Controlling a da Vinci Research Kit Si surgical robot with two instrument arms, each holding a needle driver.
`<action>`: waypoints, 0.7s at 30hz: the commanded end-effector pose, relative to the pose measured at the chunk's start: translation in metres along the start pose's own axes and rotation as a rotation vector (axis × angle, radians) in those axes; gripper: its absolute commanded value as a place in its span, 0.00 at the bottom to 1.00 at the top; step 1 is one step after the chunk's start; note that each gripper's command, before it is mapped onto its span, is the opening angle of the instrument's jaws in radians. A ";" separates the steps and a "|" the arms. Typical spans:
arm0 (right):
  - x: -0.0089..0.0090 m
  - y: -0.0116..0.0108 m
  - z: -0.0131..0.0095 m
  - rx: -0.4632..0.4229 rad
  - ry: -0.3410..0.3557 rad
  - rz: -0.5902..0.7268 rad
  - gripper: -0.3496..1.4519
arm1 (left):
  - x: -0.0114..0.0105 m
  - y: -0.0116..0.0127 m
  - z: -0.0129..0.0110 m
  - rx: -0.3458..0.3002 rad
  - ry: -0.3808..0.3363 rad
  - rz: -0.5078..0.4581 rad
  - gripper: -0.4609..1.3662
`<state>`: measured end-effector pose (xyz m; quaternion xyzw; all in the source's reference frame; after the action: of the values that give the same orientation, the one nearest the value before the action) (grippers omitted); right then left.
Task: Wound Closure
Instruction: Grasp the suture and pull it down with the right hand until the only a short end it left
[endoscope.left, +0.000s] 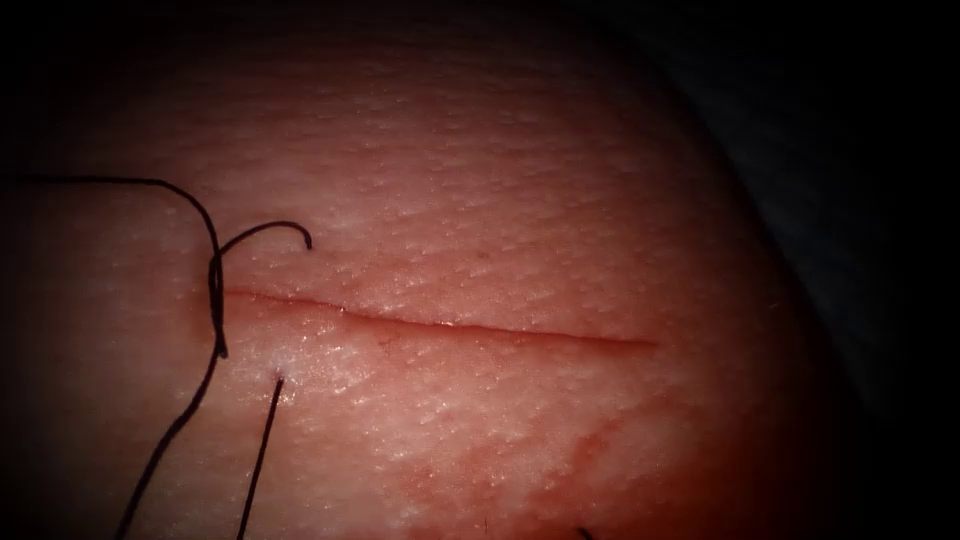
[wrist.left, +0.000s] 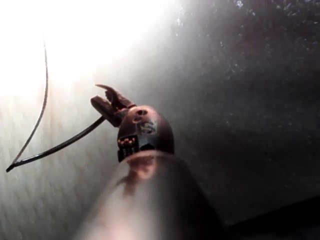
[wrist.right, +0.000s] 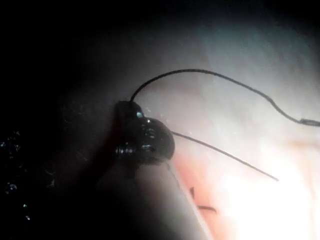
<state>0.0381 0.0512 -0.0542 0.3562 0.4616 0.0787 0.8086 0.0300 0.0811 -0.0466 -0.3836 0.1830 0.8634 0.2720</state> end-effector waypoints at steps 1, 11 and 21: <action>0.0000 -0.0003 0.0002 0.010 -0.003 0.004 0.00 | 0.0005 -0.0011 -0.0016 0.018 -0.004 0.010 0.06; -0.0003 -0.0003 0.0008 0.026 -0.012 0.005 0.00 | 0.0036 -0.0063 -0.0106 0.115 0.013 0.018 0.06; 0.0008 -0.0004 0.0017 0.041 0.023 0.016 0.00 | 0.0018 -0.0045 -0.0082 0.084 0.000 0.021 0.06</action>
<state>0.0402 0.0504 -0.0548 0.3773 0.4717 0.0789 0.7931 0.0356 0.0808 -0.0525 -0.3694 0.2243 0.8569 0.2809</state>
